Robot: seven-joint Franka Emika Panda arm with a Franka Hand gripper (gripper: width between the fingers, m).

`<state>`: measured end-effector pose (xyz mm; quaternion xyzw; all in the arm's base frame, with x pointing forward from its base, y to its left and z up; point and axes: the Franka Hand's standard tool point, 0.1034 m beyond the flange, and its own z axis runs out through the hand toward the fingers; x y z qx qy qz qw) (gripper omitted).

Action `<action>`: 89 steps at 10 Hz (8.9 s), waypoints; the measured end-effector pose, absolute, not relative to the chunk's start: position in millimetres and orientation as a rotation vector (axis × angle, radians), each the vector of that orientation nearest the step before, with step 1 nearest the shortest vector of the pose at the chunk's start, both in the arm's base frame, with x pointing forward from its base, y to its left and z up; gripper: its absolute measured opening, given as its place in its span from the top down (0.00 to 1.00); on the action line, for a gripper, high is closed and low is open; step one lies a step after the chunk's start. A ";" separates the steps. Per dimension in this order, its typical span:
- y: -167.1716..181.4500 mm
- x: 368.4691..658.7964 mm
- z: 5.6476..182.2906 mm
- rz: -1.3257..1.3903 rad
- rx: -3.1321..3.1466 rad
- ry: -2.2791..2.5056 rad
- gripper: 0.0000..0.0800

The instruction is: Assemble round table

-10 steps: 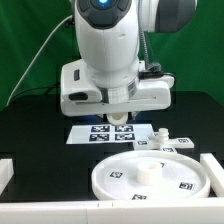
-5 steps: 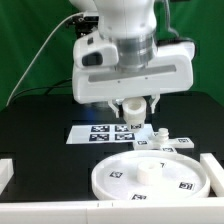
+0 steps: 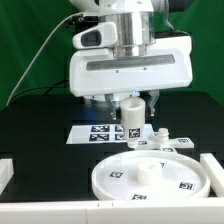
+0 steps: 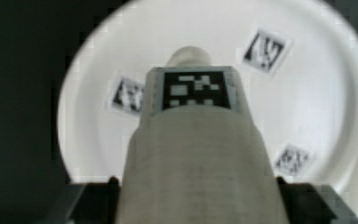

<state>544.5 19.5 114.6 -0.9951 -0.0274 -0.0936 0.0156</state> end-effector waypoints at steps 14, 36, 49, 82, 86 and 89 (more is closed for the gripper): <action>42.1 561.4 89.5 -0.598 -3.093 -0.219 0.49; 38.3 567.8 80.2 -0.133 -3.093 -0.167 0.20; 30.4 566.4 76.9 -0.034 -2.544 1.616 0.50; 36.0 559.3 76.4 -0.064 -2.456 1.686 0.21; 40.4 555.5 75.0 -0.095 -2.812 1.040 0.19; 43.7 557.7 76.3 -0.147 -3.011 0.459 0.19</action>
Offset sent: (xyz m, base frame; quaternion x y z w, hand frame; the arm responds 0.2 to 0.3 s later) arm 0.0000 0.0000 0.0000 0.0000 0.1296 0.0000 0.9916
